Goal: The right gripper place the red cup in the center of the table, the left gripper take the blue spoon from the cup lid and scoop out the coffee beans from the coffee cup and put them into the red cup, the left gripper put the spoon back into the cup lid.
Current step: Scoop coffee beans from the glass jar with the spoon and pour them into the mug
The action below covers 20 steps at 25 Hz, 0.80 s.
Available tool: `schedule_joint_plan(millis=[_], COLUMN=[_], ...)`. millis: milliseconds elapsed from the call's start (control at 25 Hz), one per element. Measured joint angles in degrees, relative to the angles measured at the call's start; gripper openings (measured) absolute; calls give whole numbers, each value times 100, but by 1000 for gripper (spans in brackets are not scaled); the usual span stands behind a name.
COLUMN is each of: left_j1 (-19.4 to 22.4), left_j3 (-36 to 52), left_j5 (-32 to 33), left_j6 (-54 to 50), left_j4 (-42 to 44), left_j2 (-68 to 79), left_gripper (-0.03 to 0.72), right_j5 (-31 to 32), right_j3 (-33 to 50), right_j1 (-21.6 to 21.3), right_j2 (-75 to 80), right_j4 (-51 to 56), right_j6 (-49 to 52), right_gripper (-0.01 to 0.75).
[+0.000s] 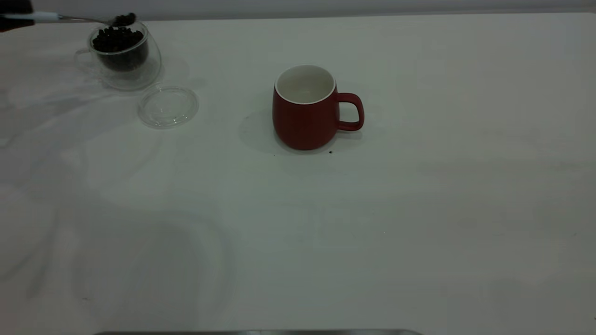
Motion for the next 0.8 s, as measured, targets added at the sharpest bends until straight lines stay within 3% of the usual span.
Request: schedule_joint_plan(millis=[800], left_j1=[-1526], left_j3=[0], left_j5=[5], left_j6=[0], left_j4=[0], left_j2=[0], left_gripper=[122], right_j5=[0], right_j3=[0], right_j1=[0], right_j2=[0], right_j4=[0], right_j6=[0], right_gripper=[590])
